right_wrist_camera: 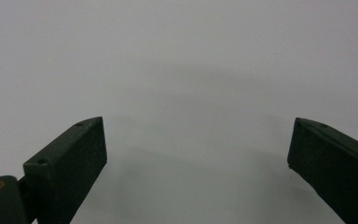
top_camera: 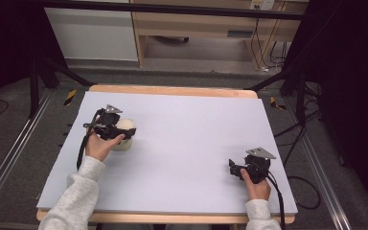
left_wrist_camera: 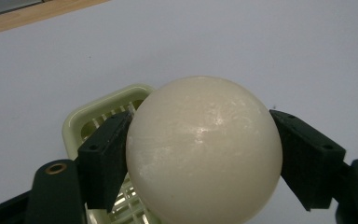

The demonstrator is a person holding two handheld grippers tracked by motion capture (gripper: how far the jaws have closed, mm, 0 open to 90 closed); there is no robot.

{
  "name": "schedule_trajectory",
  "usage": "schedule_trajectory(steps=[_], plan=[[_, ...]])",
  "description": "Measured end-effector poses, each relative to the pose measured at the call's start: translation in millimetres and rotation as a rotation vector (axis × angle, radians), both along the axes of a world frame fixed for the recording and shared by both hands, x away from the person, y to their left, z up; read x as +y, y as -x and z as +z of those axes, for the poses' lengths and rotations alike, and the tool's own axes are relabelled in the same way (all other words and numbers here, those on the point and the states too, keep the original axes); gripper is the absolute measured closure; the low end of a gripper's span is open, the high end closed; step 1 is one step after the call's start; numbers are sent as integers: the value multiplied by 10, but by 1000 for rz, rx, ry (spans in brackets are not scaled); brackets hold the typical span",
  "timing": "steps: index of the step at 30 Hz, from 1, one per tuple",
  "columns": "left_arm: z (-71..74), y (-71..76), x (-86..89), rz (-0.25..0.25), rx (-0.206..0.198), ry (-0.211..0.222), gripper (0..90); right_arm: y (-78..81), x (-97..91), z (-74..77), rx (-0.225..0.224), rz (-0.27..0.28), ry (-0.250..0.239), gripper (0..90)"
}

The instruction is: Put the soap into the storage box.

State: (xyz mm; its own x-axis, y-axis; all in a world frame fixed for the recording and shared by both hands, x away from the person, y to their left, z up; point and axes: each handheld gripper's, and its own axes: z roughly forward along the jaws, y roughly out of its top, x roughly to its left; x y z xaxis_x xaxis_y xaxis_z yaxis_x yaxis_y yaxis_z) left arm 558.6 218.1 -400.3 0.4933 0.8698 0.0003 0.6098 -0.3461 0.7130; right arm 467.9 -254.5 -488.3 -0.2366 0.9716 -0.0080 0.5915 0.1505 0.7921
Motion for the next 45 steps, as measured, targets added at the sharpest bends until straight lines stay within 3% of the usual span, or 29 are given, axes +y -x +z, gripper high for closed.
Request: schedule_trajectory(steps=[5,28,45], plan=[[-27,-29,13,7,-1,-20,241,0,0,0,1,-1,0,49],[-167,-214,160,58,28,-26,241,-1,-2,0,2,1,-1,49],[-271,-269,240,66,56,-35,241,-2,-3,-2,0,4,0,49]])
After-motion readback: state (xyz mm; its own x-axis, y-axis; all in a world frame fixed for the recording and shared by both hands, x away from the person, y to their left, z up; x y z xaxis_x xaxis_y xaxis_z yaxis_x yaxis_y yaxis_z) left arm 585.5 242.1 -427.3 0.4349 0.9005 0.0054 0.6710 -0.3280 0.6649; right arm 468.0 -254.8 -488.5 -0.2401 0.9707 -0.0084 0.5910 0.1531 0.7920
